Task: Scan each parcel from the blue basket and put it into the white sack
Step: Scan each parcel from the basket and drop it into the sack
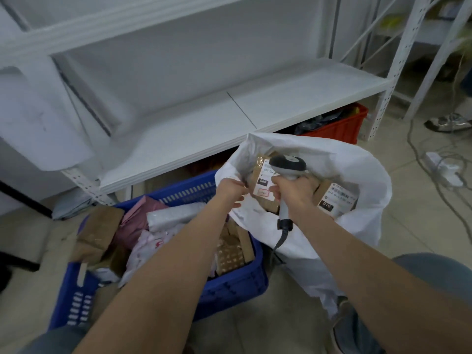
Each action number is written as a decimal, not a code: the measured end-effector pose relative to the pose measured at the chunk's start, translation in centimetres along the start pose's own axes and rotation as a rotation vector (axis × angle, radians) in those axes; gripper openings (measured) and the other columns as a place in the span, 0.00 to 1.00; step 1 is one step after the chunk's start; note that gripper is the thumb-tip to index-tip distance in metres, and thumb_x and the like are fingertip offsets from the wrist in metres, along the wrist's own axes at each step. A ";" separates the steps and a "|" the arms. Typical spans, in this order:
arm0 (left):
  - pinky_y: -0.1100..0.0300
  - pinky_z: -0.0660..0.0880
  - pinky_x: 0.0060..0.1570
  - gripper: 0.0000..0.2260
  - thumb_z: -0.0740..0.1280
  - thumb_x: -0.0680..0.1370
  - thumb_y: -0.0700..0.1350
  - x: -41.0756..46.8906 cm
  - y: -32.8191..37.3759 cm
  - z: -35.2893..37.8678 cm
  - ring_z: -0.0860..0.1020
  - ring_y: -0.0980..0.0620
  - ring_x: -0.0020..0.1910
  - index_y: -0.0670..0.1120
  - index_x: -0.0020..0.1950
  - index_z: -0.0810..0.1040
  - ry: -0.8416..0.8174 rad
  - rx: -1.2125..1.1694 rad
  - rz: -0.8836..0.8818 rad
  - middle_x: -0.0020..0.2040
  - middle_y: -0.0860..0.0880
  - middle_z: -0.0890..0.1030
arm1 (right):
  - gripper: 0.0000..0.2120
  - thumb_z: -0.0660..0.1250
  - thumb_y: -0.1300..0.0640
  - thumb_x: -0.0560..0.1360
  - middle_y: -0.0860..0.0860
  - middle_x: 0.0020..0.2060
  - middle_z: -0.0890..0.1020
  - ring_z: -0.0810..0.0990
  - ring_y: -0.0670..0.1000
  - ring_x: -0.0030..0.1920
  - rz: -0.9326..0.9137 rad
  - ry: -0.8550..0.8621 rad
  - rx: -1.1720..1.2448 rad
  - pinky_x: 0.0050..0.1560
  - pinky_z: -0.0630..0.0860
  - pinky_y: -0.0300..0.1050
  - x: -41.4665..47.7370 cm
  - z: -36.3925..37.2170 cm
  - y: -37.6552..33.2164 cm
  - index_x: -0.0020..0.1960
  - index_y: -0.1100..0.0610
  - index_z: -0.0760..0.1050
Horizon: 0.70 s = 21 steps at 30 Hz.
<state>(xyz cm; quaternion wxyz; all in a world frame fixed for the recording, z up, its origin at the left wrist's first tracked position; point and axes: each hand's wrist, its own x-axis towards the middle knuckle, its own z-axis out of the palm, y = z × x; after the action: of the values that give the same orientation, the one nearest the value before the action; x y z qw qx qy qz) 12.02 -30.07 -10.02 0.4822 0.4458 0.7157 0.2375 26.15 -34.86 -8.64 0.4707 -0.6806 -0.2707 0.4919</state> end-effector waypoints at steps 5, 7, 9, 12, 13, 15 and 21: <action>0.54 0.77 0.47 0.12 0.69 0.75 0.37 -3.1 -5.8 -7.5 0.79 0.44 0.46 0.40 0.58 0.80 0.103 0.234 0.030 0.52 0.40 0.82 | 0.07 0.71 0.59 0.71 0.57 0.33 0.83 0.78 0.52 0.30 0.013 -0.145 -0.016 0.35 0.74 0.45 -4.8 5.8 1.1 0.43 0.63 0.77; 0.54 0.75 0.47 0.13 0.69 0.76 0.38 -3.9 -8.8 -10.6 0.77 0.46 0.46 0.39 0.60 0.78 0.127 0.277 0.001 0.54 0.40 0.81 | 0.06 0.71 0.59 0.71 0.58 0.32 0.83 0.79 0.52 0.30 0.033 -0.209 -0.058 0.33 0.74 0.45 -6.4 8.6 2.1 0.41 0.61 0.76; 0.52 0.77 0.50 0.14 0.68 0.76 0.39 -4.2 -11.8 -13.5 0.78 0.45 0.50 0.39 0.61 0.78 0.150 0.281 -0.047 0.56 0.40 0.80 | 0.07 0.72 0.58 0.72 0.56 0.32 0.84 0.79 0.51 0.29 0.039 -0.270 -0.127 0.33 0.75 0.45 -7.6 11.4 3.3 0.40 0.60 0.76; 0.51 0.76 0.57 0.17 0.70 0.75 0.41 -4.0 -15.8 -17.2 0.77 0.43 0.57 0.42 0.64 0.75 0.176 0.270 -0.107 0.60 0.42 0.77 | 0.08 0.71 0.56 0.72 0.54 0.33 0.84 0.79 0.51 0.31 0.047 -0.355 -0.220 0.37 0.75 0.46 -8.7 15.3 4.9 0.44 0.61 0.79; 0.50 0.75 0.59 0.19 0.71 0.75 0.42 -3.9 -17.0 -18.3 0.76 0.43 0.58 0.43 0.65 0.75 0.184 0.297 -0.127 0.61 0.42 0.77 | 0.08 0.71 0.55 0.72 0.53 0.32 0.83 0.79 0.50 0.32 0.047 -0.367 -0.258 0.36 0.75 0.44 -8.9 16.5 5.3 0.44 0.60 0.78; 0.49 0.72 0.63 0.23 0.72 0.74 0.44 -3.6 -19.2 -20.2 0.74 0.43 0.62 0.44 0.68 0.73 0.164 0.408 -0.168 0.65 0.43 0.75 | 0.08 0.71 0.55 0.72 0.52 0.33 0.83 0.79 0.49 0.32 0.082 -0.393 -0.303 0.34 0.74 0.42 -9.3 18.7 6.3 0.42 0.59 0.76; 0.52 0.67 0.68 0.36 0.73 0.72 0.44 -2.8 -25.0 -22.6 0.65 0.44 0.71 0.46 0.75 0.61 -0.167 0.723 -0.208 0.73 0.44 0.66 | 0.08 0.72 0.59 0.72 0.59 0.35 0.83 0.75 0.51 0.27 0.219 -0.470 -0.368 0.32 0.73 0.45 -9.8 23.4 11.2 0.40 0.62 0.76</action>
<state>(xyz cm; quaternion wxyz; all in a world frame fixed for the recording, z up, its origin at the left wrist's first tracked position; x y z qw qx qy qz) -18.23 -42.73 -18.42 0.3720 0.5300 0.7529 -0.1175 -0.13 -38.89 -16.45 0.2082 -0.6470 -0.3817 0.6263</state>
